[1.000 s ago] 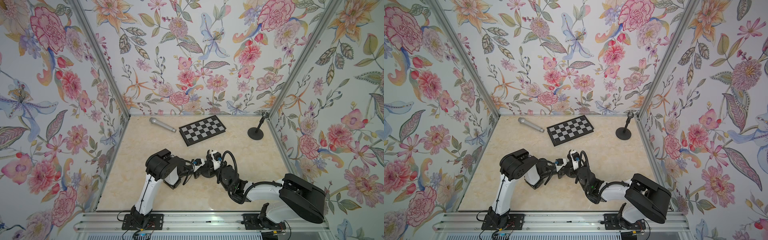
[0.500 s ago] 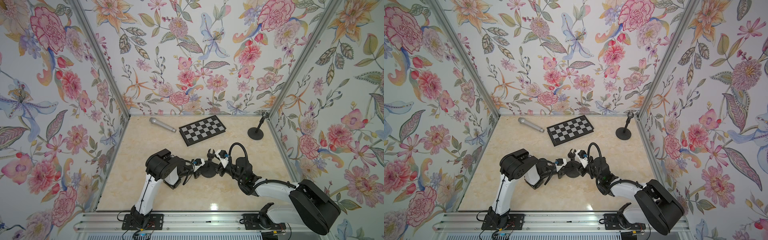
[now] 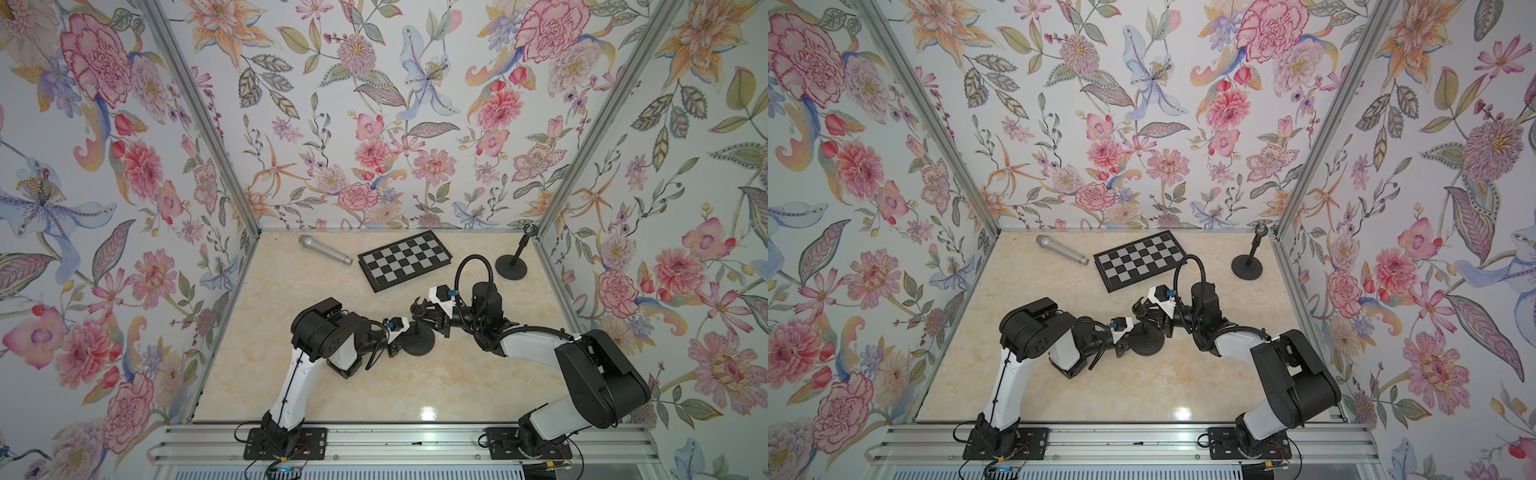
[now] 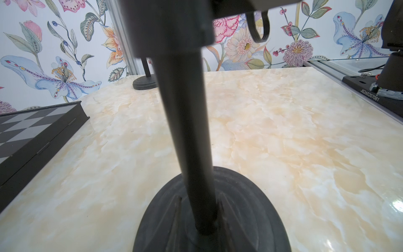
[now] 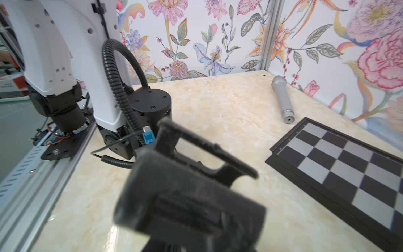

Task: Assemble a microphone stand
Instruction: Screw the microphone stand pole into the microphone stand base.

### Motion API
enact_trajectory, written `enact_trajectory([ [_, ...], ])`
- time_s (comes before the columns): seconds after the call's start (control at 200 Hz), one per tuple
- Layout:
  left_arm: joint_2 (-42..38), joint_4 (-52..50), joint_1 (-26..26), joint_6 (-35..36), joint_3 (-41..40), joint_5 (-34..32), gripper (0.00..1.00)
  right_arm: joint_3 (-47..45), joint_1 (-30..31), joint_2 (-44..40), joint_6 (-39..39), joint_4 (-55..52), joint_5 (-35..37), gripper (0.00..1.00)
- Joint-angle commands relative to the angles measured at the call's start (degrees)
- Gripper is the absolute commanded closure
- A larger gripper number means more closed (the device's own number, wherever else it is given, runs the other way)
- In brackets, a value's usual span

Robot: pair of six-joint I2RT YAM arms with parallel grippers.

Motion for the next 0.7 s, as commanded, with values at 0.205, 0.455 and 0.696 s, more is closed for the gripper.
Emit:
enact_trajectory([
  [0.205, 9.2, 12.8, 0.0, 3.7, -2.7, -7.5, 0.71, -12.1, 6.4, -5.3, 8.2, 12.9, 30.4, 1.00],
  [0.455, 9.4, 12.9, 0.0, 3.4, -2.6, -7.4, 0.71, -16.7, 33.1, -2.1, 23.4, 15.6, 100.7, 1.00],
  [0.696, 9.3, 12.8, -0.1, 3.4, -2.6, -7.6, 0.71, -15.0, 34.8, 2.3, 16.0, 21.3, 88.2, 0.90],
])
